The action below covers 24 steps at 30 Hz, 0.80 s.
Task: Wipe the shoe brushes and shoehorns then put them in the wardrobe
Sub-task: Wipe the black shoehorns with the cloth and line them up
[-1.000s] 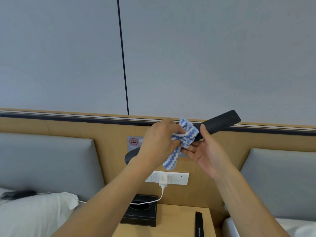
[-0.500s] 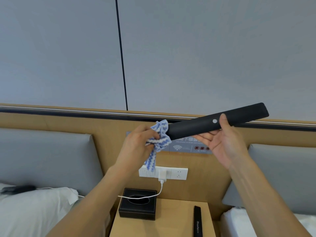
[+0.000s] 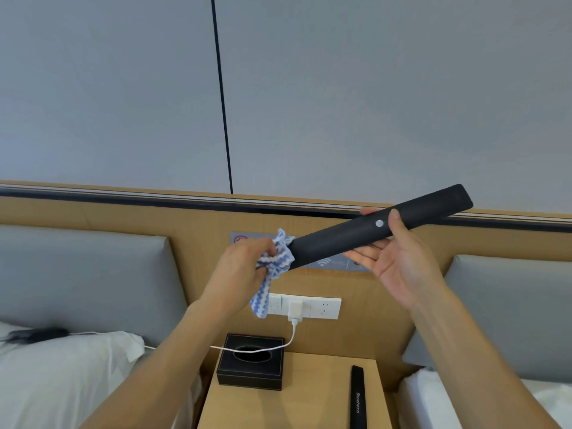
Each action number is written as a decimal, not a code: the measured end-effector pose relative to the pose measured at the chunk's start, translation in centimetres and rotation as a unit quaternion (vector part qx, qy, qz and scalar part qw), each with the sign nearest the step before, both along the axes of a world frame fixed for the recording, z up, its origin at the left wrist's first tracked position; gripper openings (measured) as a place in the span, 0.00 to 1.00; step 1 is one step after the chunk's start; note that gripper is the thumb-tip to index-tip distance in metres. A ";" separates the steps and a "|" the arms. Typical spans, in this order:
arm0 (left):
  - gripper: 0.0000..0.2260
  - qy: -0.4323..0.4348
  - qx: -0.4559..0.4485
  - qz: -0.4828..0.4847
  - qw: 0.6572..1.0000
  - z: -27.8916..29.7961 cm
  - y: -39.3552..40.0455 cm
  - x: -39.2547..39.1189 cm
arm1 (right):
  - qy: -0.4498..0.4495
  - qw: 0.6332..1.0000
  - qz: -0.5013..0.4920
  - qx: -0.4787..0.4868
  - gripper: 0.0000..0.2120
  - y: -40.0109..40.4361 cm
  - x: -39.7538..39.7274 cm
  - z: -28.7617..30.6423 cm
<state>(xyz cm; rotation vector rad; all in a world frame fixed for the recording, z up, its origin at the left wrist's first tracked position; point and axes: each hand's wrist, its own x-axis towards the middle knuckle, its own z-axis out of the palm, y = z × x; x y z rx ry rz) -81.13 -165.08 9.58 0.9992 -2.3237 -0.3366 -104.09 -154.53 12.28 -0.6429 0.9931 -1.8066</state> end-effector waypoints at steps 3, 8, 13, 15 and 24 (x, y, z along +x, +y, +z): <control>0.10 0.008 0.007 -0.037 0.999 0.1 1.2 -1.7 | 0.013 0.999 0.028 0.020 0.20 -0.2 1.1 -0.6; 0.10 0.025 0.012 -0.085 0.996 0.5 2.4 -3.9 | 0.049 0.996 0.053 0.042 0.14 0.2 1.8 -1.7; 0.11 0.033 0.030 -0.112 0.993 0.0 3.2 -5.0 | 0.113 0.990 0.070 0.052 0.21 1.3 1.1 -3.1; 0.11 0.034 0.047 -0.121 0.991 -0.6 3.5 -5.4 | 0.140 0.986 0.064 0.063 0.23 1.8 0.8 -3.7; 0.11 0.042 0.105 -0.104 0.988 -5.7 4.2 -6.1 | 0.172 0.976 0.007 0.131 0.21 3.9 0.0 -8.2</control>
